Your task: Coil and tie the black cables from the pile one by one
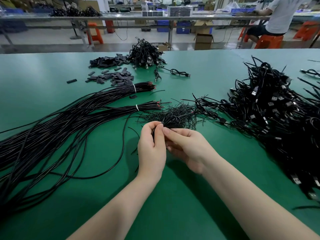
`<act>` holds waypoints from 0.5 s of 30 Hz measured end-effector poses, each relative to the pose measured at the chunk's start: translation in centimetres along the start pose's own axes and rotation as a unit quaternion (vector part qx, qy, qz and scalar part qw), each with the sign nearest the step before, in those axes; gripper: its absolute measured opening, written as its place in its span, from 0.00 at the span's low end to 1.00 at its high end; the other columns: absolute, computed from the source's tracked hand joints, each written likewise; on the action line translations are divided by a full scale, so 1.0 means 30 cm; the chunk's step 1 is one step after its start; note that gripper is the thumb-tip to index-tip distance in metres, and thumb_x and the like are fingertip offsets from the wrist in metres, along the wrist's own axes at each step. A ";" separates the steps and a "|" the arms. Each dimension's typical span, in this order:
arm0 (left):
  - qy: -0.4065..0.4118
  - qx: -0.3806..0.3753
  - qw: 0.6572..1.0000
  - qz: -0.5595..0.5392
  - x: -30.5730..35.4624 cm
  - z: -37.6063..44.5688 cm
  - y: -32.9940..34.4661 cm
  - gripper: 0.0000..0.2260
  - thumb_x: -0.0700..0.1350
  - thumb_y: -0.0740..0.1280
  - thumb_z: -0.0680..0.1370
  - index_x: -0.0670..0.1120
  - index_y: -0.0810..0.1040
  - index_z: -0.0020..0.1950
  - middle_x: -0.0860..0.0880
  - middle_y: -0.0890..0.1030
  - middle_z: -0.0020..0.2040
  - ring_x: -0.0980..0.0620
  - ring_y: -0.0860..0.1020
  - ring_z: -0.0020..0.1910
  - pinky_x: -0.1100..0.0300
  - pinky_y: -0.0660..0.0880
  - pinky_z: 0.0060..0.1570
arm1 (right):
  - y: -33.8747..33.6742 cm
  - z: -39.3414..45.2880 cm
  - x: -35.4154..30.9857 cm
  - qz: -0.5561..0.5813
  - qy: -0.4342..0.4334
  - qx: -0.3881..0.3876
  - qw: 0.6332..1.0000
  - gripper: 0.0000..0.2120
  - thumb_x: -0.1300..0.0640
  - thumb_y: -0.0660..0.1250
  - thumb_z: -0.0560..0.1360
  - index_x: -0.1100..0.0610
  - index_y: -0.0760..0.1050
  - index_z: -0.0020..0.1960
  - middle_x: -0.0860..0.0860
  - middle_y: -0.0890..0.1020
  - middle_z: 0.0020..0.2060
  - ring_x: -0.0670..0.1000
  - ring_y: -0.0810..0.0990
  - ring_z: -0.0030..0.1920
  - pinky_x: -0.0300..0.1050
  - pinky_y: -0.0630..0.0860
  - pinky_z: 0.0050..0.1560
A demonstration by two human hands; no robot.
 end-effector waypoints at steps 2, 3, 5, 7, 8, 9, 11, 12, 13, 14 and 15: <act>0.003 0.000 1.000 -0.002 -0.001 0.001 0.001 0.07 0.44 0.60 0.83 0.56 0.72 0.48 0.57 0.78 0.43 0.67 0.76 0.42 0.75 0.69 0.42 | -0.005 0.002 -0.006 0.002 -0.011 0.011 1.000 0.06 0.58 0.74 0.70 0.60 0.84 0.45 0.55 0.83 0.40 0.49 0.79 0.39 0.37 0.77 0.39; 0.002 -0.002 1.000 -0.003 -0.003 0.002 0.003 0.07 0.45 0.60 0.83 0.56 0.72 0.48 0.57 0.78 0.43 0.66 0.75 0.41 0.74 0.69 0.42 | -0.009 0.002 -0.013 -0.012 -0.026 0.020 0.999 0.04 0.59 0.75 0.70 0.60 0.84 0.43 0.56 0.83 0.39 0.50 0.78 0.39 0.39 0.77 0.41; 0.000 -0.002 1.000 -0.003 -0.008 0.004 0.004 0.06 0.45 0.60 0.83 0.55 0.72 0.48 0.56 0.77 0.43 0.65 0.75 0.40 0.71 0.70 0.43 | -0.019 -0.003 -0.031 -0.050 -0.071 0.053 0.995 0.03 0.60 0.76 0.69 0.57 0.84 0.37 0.54 0.84 0.36 0.49 0.79 0.36 0.40 0.79 0.41; -0.003 0.003 1.000 -0.008 -0.014 0.008 0.001 0.06 0.45 0.60 0.83 0.54 0.72 0.48 0.55 0.76 0.42 0.63 0.74 0.39 0.69 0.71 0.42 | -0.027 -0.011 -0.048 -0.094 -0.122 0.090 0.984 0.05 0.60 0.78 0.68 0.56 0.82 0.36 0.52 0.85 0.35 0.47 0.81 0.34 0.41 0.81 0.41; -0.004 0.006 1.000 -0.010 -0.016 0.010 -0.001 0.06 0.45 0.60 0.83 0.53 0.72 0.48 0.55 0.76 0.41 0.63 0.74 0.38 0.69 0.71 0.42 | -0.027 -0.015 -0.052 -0.118 -0.142 0.100 0.978 0.05 0.59 0.78 0.68 0.55 0.81 0.37 0.52 0.86 0.36 0.47 0.82 0.35 0.44 0.81 0.43; -0.005 0.007 1.000 -0.010 -0.019 0.012 -0.003 0.05 0.46 0.60 0.83 0.53 0.72 0.47 0.55 0.76 0.41 0.62 0.74 0.38 0.67 0.71 0.42 | -0.024 -0.020 -0.055 -0.143 -0.158 0.103 0.972 0.05 0.58 0.77 0.69 0.54 0.82 0.38 0.52 0.86 0.36 0.47 0.82 0.36 0.47 0.82 0.45; -0.015 -0.001 1.000 -0.014 -0.028 0.013 0.000 0.05 0.46 0.59 0.83 0.52 0.72 0.47 0.54 0.76 0.41 0.58 0.74 0.39 0.61 0.73 0.45 | -0.019 -0.026 -0.066 -0.204 -0.188 0.109 0.955 0.03 0.55 0.76 0.70 0.50 0.83 0.39 0.51 0.85 0.34 0.48 0.81 0.36 0.49 0.81 0.47; -0.023 -0.010 0.999 -0.020 -0.032 0.013 0.004 0.05 0.46 0.59 0.83 0.51 0.72 0.48 0.53 0.75 0.41 0.55 0.73 0.40 0.56 0.74 0.46 | -0.024 -0.026 -0.074 -0.244 -0.206 0.122 0.940 0.03 0.54 0.76 0.70 0.49 0.83 0.38 0.49 0.84 0.32 0.46 0.80 0.35 0.47 0.81 0.45; -0.029 -0.018 0.999 -0.028 -0.036 0.014 0.008 0.05 0.46 0.59 0.83 0.50 0.72 0.48 0.52 0.75 0.41 0.54 0.73 0.40 0.51 0.74 0.47 | -0.030 -0.025 -0.081 -0.280 -0.221 0.139 0.924 0.05 0.53 0.76 0.69 0.48 0.83 0.36 0.47 0.83 0.31 0.45 0.79 0.33 0.42 0.79 0.42; -0.032 -0.025 0.998 -0.037 -0.037 0.013 0.011 0.05 0.47 0.59 0.83 0.50 0.72 0.48 0.52 0.75 0.40 0.55 0.73 0.39 0.50 0.74 0.47 | -0.036 -0.025 -0.087 -0.301 -0.229 0.152 0.913 0.06 0.52 0.76 0.69 0.49 0.82 0.35 0.47 0.83 0.30 0.44 0.78 0.32 0.40 0.77 0.38; -0.032 -0.031 0.998 -0.046 -0.037 0.012 0.015 0.05 0.47 0.59 0.83 0.50 0.72 0.48 0.52 0.74 0.38 0.56 0.73 0.37 0.51 0.75 0.45 | -0.040 -0.023 -0.087 -0.299 -0.224 0.154 0.915 0.06 0.52 0.76 0.69 0.50 0.82 0.35 0.48 0.82 0.30 0.44 0.77 0.32 0.40 0.76 0.37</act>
Point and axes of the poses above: each hand's wrist, its own z-axis towards the middle knuckle, its own y-axis out of the palm, x = y × z, the point moved 6 cm from there along z, towards the middle knuckle
